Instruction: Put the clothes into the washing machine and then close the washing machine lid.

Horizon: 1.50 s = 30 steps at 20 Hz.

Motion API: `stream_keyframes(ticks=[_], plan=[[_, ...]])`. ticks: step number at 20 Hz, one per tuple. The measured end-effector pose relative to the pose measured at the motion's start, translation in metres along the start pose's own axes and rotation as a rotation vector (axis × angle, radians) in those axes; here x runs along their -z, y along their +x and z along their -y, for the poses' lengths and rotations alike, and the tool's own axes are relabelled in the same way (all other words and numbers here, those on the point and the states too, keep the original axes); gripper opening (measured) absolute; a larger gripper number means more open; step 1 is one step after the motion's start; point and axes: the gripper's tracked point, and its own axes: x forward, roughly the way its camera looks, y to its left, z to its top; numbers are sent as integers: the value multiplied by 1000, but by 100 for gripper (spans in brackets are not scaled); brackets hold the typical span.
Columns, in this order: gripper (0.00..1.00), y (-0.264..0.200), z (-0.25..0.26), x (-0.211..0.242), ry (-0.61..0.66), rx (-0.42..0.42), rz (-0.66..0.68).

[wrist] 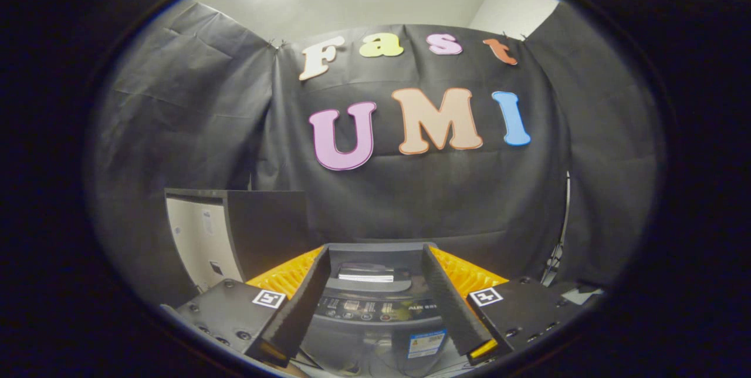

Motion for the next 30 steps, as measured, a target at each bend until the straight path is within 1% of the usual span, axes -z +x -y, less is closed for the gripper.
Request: stream_keyframes(ticks=[5,7,12,14,21,25,28,30], plan=[[97,-45,6,42,-47,4,-63],[97,-57,6,49,-38,8,-73],[97,-79,3,67,-1,-18,-99],[97,-88,5,72,-12,-20,-114],[98,-103,12,84,-23,8,-134],[98,-105,13,83,-19,14,-126],[98,-105,8,82,-33,3,-131],[98,-106,3,82,-52,-21,-129]])
